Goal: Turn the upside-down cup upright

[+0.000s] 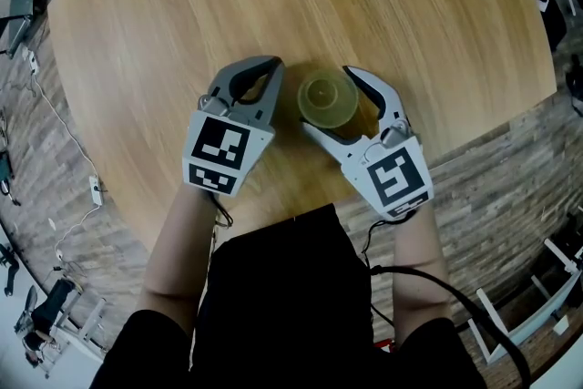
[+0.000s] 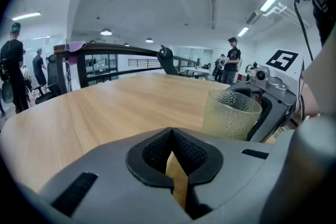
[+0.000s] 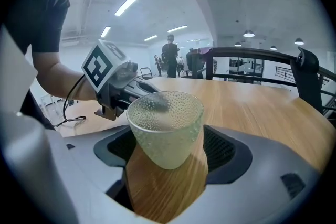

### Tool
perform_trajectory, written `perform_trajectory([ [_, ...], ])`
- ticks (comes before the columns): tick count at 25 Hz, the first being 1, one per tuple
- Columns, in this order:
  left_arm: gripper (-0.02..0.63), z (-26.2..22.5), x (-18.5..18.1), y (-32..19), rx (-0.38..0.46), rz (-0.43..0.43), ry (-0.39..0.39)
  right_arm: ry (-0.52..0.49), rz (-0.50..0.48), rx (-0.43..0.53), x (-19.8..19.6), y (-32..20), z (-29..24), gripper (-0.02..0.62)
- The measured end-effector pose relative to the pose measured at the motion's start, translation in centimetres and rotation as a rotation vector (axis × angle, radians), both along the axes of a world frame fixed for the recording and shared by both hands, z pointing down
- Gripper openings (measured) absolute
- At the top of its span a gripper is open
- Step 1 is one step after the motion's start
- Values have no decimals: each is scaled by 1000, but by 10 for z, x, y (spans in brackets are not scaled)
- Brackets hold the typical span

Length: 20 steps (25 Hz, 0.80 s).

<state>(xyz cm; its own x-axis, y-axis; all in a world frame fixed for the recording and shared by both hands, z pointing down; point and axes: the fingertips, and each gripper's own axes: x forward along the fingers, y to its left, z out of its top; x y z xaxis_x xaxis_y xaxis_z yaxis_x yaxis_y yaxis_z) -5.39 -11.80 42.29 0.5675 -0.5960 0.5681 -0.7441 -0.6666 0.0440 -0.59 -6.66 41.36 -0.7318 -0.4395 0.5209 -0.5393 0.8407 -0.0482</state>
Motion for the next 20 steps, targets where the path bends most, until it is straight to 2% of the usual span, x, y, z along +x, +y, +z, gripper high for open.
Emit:
perform_trajectory([
  [5,6,-16,-18,8,37,-44,25,9,50,2,19,8,-5,339],
  [10,6,-83,-40,50,182,-120,169,-98,202,-33,59,43,-52,333],
  [11,6,-100,-40,64,203,-114,203,-118,252,-12,64,49,-71,305],
  [13,6,-131,-33,91,230,-84,258,-159,355,63,72,55,-112,41],
  [16,6,-173,-20,130,243,-52,307,-240,424,140,62,71,-174,15],
  [20,6,-229,-19,155,261,-91,388,-308,460,225,29,93,-241,14],
])
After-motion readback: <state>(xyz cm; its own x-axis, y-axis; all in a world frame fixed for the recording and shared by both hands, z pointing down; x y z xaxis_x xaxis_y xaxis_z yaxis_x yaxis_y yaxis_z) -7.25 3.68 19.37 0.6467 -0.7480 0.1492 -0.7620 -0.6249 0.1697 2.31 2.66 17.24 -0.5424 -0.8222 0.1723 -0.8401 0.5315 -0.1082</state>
